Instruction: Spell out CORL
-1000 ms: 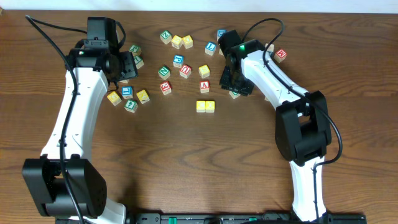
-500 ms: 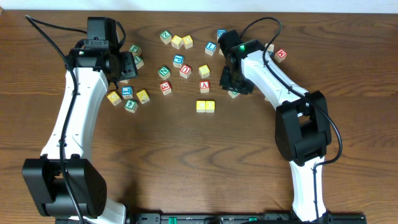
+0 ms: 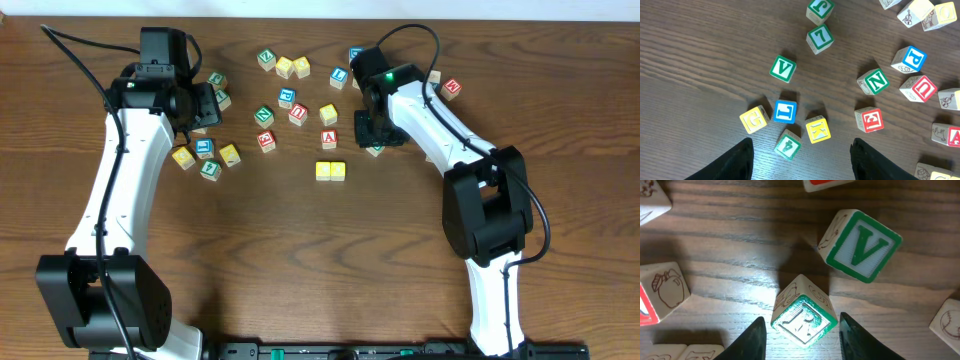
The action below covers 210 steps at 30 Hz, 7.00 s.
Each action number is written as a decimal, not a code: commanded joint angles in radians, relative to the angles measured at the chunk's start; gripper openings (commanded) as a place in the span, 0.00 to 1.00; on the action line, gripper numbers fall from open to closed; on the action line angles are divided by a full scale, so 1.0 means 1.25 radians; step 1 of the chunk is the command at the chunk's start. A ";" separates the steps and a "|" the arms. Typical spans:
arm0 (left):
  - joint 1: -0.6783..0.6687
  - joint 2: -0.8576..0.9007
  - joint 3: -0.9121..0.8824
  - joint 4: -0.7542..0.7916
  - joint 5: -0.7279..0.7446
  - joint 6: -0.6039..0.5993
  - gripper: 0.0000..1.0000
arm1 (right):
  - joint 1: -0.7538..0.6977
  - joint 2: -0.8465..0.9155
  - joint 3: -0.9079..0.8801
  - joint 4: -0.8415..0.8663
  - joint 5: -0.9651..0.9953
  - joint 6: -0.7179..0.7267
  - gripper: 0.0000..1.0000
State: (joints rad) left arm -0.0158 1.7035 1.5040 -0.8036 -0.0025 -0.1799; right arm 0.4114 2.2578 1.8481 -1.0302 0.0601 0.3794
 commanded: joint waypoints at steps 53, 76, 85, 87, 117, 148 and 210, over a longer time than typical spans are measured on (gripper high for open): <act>0.003 -0.019 -0.008 0.001 0.001 0.002 0.61 | -0.019 -0.013 0.016 0.025 -0.119 0.372 0.55; 0.003 0.004 -0.008 0.001 0.002 0.002 0.61 | 0.000 -0.011 0.004 -0.008 -0.098 0.406 0.54; 0.003 0.008 -0.008 0.000 0.001 0.002 0.61 | 0.016 -0.011 -0.010 -0.007 -0.076 0.406 0.51; 0.003 0.008 -0.008 0.000 0.002 0.002 0.61 | 0.016 -0.011 -0.015 -0.006 -0.074 0.406 0.50; 0.003 0.008 -0.008 0.000 0.002 0.002 0.61 | 0.018 -0.011 -0.016 -0.029 -0.149 0.012 0.36; 0.003 0.008 -0.008 -0.002 0.001 0.002 0.61 | -0.002 -0.052 0.002 0.020 -0.034 0.364 0.45; 0.003 0.008 -0.008 -0.002 0.001 0.002 0.61 | 0.023 -0.037 -0.124 0.099 -0.072 0.144 0.31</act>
State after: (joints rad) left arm -0.0158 1.7035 1.5040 -0.8043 -0.0025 -0.1799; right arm 0.4328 2.2021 1.6985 -0.8993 -0.0196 0.6079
